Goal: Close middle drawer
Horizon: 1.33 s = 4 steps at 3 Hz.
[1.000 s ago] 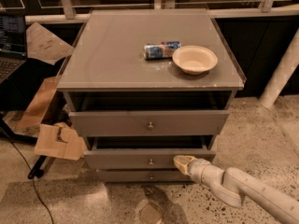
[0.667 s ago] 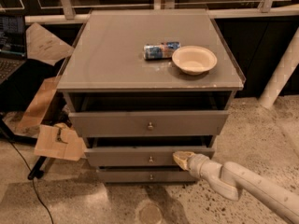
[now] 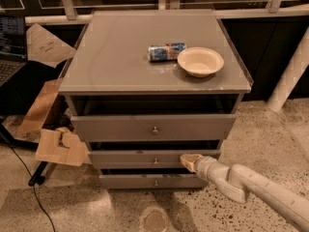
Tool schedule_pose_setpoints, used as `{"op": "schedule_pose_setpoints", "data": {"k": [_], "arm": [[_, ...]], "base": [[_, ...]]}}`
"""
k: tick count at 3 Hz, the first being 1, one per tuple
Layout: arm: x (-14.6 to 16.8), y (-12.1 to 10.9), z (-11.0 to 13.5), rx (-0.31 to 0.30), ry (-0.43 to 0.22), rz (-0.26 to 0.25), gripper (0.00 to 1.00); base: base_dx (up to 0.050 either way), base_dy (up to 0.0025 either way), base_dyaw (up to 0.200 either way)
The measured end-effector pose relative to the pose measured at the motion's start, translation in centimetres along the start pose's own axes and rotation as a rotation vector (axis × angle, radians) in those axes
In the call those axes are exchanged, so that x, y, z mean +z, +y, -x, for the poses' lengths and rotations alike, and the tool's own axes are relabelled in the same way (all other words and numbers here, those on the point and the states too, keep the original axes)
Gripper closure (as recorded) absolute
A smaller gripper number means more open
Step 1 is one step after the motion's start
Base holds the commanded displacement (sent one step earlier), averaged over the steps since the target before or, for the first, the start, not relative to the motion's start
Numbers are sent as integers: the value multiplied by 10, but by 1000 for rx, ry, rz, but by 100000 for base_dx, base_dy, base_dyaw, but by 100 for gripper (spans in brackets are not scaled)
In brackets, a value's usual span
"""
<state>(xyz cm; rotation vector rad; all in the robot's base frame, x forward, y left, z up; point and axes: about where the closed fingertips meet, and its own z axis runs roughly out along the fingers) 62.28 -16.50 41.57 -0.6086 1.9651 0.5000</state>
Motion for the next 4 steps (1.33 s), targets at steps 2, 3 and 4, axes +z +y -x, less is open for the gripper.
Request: {"op": "schedule_pose_setpoints", "data": {"k": [2,3,4], "arm": [[-28,5,-38,65,-17,-4,14],[-64,26,-48,72,-61,14,0],[-64,26,-48,72,-61,14,0]], "base": [[0,0,0],[0,0,0],[0,0,0]]}}
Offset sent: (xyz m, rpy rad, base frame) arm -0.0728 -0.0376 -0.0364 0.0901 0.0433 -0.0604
